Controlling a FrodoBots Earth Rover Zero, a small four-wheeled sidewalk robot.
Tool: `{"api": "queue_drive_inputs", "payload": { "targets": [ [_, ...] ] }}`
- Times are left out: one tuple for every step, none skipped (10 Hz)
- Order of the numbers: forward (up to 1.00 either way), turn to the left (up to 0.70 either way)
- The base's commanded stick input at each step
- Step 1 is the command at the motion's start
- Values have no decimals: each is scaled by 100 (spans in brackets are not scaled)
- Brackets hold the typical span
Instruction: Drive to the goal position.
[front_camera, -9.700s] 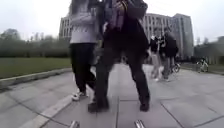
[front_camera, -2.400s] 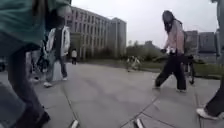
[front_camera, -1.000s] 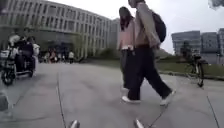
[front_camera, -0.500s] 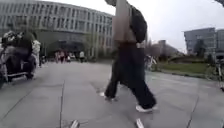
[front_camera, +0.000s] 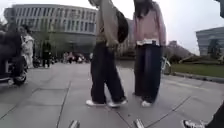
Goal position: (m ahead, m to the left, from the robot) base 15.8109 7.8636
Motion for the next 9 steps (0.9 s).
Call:
{"api": "queue_drive_inputs", "payload": {
  "targets": [
    [85,0],
    [85,0],
    [85,15],
    [85,34],
    [85,34],
    [70,28],
    [47,19],
    [24,10],
    [1,0]
  ]
}}
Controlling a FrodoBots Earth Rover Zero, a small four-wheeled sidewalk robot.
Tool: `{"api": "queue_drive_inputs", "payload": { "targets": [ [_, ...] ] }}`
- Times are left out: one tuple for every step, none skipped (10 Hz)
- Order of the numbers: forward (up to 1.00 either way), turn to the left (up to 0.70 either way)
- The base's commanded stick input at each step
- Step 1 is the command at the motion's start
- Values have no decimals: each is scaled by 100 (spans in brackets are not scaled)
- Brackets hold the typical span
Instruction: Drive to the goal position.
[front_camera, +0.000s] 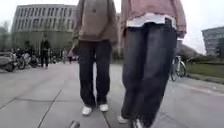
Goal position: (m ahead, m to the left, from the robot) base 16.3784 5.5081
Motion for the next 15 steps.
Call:
{"api": "queue_drive_inputs", "payload": {
  "targets": [
    [0,0],
    [0,0],
    [0,0],
    [0,0],
    [0,0],
    [0,0],
    [0,0],
    [1,0],
    [4,0],
    [5,0],
    [5,0],
    [5,0],
    [4,0],
    [3,0],
    [1,0]
  ]
}}
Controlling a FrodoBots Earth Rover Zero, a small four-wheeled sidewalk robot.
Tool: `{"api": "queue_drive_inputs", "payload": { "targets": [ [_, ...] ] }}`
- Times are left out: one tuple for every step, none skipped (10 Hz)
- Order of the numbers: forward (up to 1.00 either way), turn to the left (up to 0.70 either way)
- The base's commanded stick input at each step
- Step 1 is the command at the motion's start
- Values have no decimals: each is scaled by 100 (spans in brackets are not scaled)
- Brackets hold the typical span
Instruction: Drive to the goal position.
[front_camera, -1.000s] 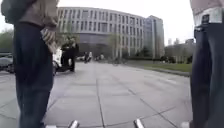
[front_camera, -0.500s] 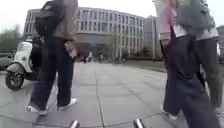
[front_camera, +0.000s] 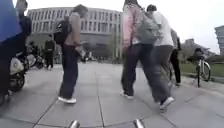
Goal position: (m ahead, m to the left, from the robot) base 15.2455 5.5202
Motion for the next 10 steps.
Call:
{"api": "queue_drive_inputs", "payload": {
  "targets": [
    [0,0],
    [0,0],
    [0,0],
    [0,0],
    [0,0],
    [0,0],
    [0,0],
    [0,0],
    [0,0],
    [3,0]
  ]
}}
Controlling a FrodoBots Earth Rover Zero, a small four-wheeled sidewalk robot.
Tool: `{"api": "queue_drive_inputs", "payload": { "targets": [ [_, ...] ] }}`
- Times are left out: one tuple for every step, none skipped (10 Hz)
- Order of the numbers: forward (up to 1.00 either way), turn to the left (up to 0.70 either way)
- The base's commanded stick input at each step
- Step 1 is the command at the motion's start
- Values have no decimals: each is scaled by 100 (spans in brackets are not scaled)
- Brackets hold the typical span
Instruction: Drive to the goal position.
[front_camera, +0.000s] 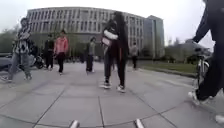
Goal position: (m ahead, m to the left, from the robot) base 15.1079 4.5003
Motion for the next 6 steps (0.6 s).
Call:
{"api": "queue_drive_inputs", "payload": {
  "targets": [
    [6,0],
    [6,0],
    [6,0],
    [6,0],
    [4,0],
    [1,0]
  ]
}}
